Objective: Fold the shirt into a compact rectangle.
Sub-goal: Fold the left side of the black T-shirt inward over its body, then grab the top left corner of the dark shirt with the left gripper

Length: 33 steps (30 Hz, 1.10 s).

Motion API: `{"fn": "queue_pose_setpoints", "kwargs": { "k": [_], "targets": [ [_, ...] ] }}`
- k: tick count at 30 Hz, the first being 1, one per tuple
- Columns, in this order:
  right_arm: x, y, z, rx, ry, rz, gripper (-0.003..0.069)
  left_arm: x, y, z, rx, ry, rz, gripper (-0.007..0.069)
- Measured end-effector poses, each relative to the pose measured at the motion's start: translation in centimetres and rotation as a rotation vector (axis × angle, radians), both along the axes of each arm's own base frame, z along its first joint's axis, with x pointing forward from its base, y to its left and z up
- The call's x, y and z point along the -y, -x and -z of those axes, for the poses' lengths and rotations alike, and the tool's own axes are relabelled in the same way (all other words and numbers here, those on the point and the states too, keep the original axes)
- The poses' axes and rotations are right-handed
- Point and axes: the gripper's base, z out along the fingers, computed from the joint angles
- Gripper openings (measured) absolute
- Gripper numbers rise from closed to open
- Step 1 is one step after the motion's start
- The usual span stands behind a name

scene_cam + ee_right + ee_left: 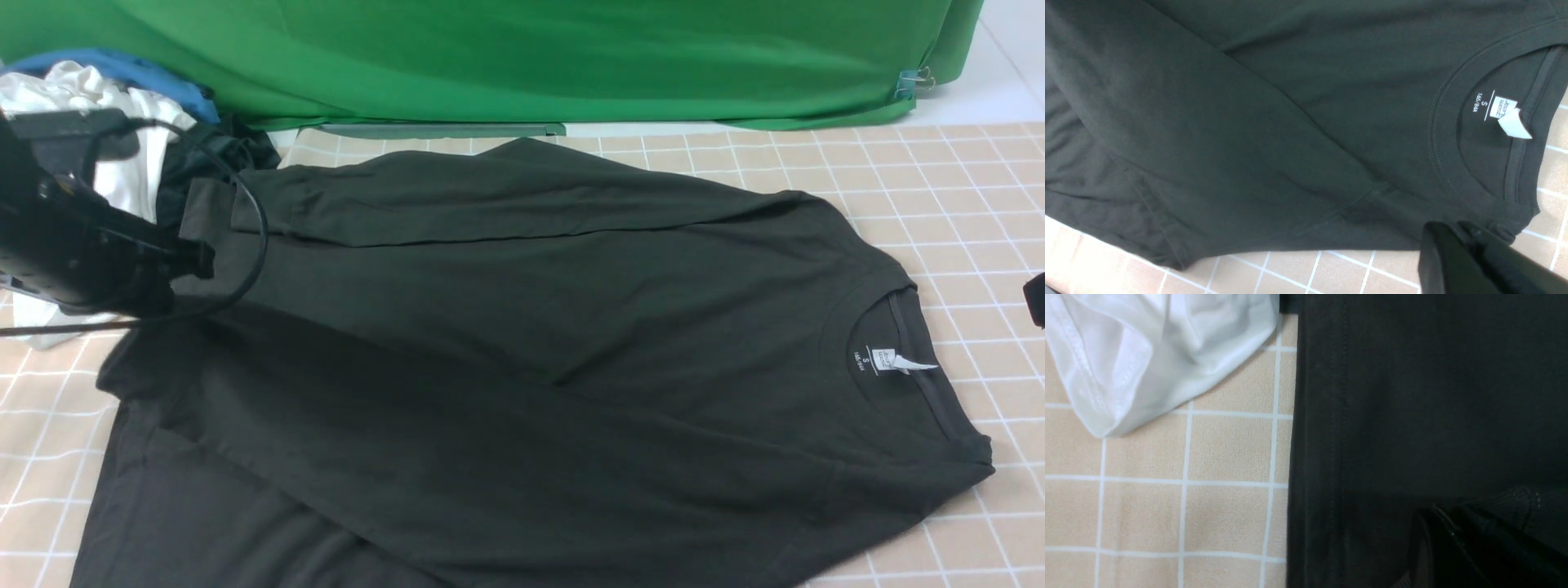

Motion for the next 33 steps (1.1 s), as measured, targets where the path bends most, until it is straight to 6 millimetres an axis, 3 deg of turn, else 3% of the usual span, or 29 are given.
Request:
{"fn": "queue_pose_setpoints", "kwargs": {
  "k": [1,4,7,10,13,17,22,27,33],
  "targets": [
    [0.0,0.0,0.0,0.0,0.0,0.0,0.0042,0.0,0.0,0.0,0.0,0.0,0.0,0.0066],
    [0.0,0.0,0.0,0.001,0.0,0.0,0.0043,-0.4,-0.6,0.1,0.03,-0.038,-0.006,0.0185],
    [0.0,0.0,0.0,0.001,0.0,0.0,0.0045,-0.5,-1.7,-1.0,0.104,-0.022,-0.063,0.0317],
    [0.0,0.0,0.0,0.002,0.0,0.001,0.0045,-0.5,-3.8,-1.9,0.16,0.014,-0.096,0.0446],
    [0.0,0.0,0.0,0.002,-0.001,0.001,0.0045,-0.4,-6.4,-2.1,0.185,0.061,-0.121,0.0511],
    [0.0,0.0,0.0,0.002,-0.004,0.0,0.0045,-0.2,-10.6,0.1,0.172,0.117,-0.129,0.0545],
    [0.0,-0.1,-0.1,0.009,-0.009,0.005,0.0045,0.0,-13.6,3.3,0.141,0.144,-0.087,0.0544],
    [0.0,-0.2,-0.1,0.018,-0.012,0.013,0.0045,0.1,-14.9,5.7,0.122,0.13,-0.041,0.0544],
    [0.0,-0.2,-0.1,0.021,-0.015,0.014,0.0045,-0.1,-15.4,7.1,0.132,0.113,-0.037,0.0544]
  ]
}}
